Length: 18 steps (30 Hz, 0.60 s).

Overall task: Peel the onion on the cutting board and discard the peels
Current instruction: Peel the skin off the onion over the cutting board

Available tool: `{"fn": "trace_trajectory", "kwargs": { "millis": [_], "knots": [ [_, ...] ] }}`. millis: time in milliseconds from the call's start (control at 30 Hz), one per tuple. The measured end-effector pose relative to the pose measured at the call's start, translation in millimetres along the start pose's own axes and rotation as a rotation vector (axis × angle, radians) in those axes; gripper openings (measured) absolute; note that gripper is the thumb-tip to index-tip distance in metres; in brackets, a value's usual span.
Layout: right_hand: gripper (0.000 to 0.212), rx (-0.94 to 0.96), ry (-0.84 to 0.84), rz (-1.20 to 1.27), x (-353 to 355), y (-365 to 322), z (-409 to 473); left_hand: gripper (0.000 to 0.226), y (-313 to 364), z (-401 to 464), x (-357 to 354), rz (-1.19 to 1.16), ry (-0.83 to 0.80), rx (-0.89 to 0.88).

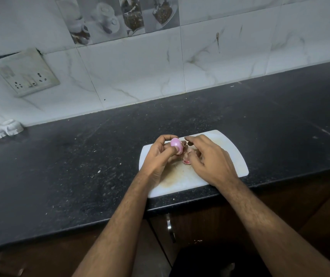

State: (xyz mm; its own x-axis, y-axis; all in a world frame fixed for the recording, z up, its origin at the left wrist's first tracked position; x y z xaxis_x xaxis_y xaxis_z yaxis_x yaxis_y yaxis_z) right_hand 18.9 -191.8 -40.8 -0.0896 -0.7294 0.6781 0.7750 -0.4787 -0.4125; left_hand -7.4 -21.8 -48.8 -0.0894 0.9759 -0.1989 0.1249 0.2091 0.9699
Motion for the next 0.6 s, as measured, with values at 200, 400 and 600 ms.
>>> {"fn": "trace_trajectory", "kwargs": {
  "millis": [200,400,600],
  "knots": [
    [0.06,0.094,-0.084,-0.046,-3.3,-0.4,-0.4,0.045,0.6,-2.6,-0.5,0.016,-0.008,-0.012],
    [0.03,0.092,-0.045,-0.05,-3.0,0.6,-0.5,0.038,-0.2,-2.2,0.0,0.053,-0.02,-0.011],
    [0.023,0.124,-0.006,-0.032,-4.4,1.2,-1.5,0.035,-1.0,-1.2,2.7,0.082,-0.021,0.0]
  ]
}}
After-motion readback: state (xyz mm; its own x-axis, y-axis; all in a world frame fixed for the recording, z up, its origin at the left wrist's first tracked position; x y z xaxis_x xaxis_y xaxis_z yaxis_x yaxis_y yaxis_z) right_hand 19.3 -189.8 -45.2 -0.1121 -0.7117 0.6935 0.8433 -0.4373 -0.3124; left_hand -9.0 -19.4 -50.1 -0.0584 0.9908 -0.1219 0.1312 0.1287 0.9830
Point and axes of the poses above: each hand's wrist, its own z-axis towards the middle knuckle, its own x-axis out of the back of the hand, y = z × x, the point moved 2 cm from there along z, towards the middle knuckle, and after that the axes turned 14 degrees about x, right-handed, at the moved point
